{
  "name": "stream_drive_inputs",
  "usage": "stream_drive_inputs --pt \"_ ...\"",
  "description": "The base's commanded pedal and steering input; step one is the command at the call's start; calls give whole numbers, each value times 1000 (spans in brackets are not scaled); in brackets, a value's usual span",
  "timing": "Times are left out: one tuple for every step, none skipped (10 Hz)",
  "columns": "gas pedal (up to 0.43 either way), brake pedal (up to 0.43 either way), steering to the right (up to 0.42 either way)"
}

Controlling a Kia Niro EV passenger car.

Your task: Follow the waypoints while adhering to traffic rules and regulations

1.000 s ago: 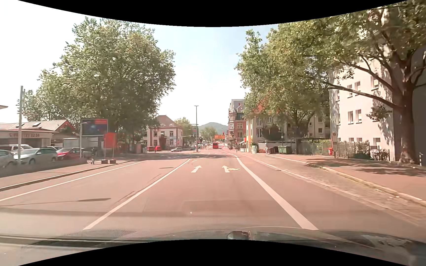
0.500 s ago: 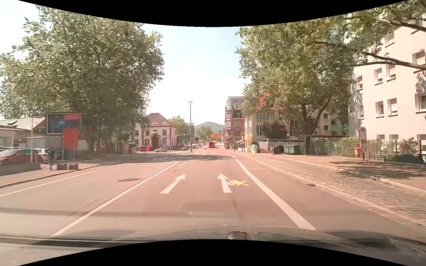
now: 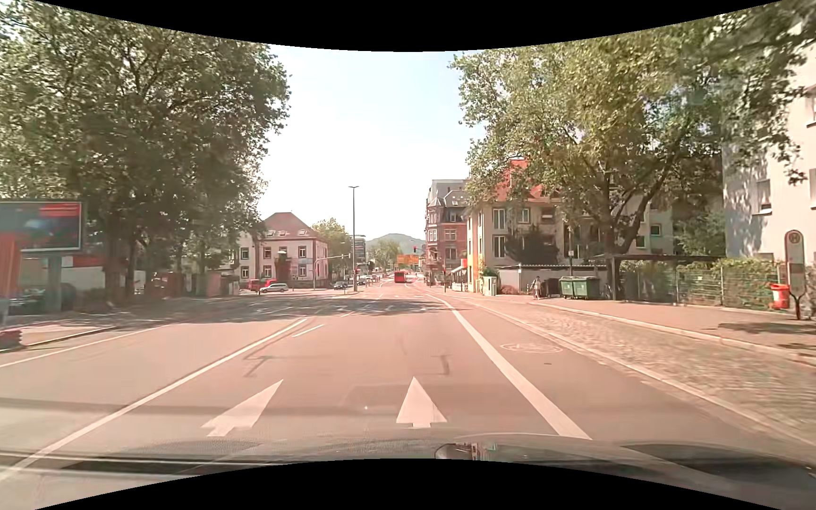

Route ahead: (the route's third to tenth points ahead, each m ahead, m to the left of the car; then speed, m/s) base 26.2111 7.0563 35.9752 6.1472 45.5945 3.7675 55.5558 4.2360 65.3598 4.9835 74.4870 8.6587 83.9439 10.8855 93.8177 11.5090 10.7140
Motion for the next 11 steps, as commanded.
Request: stream_drive_inputs --pt "0 189 7" --pt "0 195 7" --pt "0 201 6" --pt "0 201 6" --pt "0 201 6" --pt "0 207 6" --pt "0 207 6" --pt "0 207 5" --pt "0 201 5" --pt "0 201 5" --pt "0 189 5"
